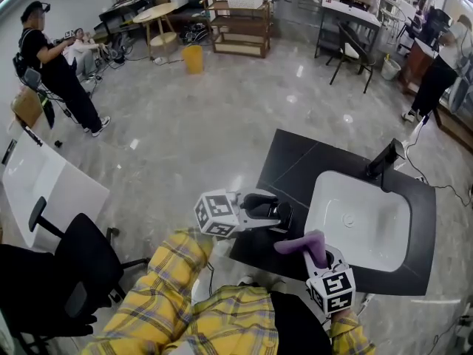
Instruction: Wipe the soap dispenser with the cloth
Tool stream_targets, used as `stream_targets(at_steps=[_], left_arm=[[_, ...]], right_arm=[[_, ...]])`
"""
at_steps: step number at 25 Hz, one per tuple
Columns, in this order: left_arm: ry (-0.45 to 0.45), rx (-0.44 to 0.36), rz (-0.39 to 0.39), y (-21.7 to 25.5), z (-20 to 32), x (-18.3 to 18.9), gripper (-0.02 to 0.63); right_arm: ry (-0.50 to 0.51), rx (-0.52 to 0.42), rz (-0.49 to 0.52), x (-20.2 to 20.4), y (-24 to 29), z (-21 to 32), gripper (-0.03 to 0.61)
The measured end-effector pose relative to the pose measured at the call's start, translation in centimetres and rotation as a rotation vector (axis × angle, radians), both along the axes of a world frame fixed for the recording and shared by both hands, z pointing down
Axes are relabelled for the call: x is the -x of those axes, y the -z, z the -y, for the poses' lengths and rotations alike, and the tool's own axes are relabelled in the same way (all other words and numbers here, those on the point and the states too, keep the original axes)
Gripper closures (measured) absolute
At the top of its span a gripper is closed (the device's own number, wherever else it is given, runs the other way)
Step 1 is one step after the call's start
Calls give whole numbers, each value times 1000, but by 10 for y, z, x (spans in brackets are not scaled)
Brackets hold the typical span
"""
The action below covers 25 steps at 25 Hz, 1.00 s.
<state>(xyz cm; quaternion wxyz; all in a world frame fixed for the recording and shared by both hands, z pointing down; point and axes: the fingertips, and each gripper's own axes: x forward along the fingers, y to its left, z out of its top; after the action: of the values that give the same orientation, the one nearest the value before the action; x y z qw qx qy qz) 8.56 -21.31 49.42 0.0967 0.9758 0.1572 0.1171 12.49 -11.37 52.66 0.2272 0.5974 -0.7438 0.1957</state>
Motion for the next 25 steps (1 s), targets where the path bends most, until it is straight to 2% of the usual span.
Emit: stream_targets(at_steps=[10, 15, 18, 22, 25], left_arm=[[232, -57, -37, 7, 2, 39, 391], [301, -1, -83, 13, -2, 51, 391], [326, -25, -81, 11, -6, 58, 393], [416, -5, -88, 11, -12, 74, 393], [469, -20, -66, 12, -24, 89, 396]], right_arm=[[-70, -8, 33, 20, -1, 6, 541], [-118, -23, 52, 28, 0, 8, 541], [-128, -46, 92, 37, 5, 8, 541], [-137, -63, 107, 45, 8, 1, 541], [-130, -90, 143, 51, 15, -11, 541]])
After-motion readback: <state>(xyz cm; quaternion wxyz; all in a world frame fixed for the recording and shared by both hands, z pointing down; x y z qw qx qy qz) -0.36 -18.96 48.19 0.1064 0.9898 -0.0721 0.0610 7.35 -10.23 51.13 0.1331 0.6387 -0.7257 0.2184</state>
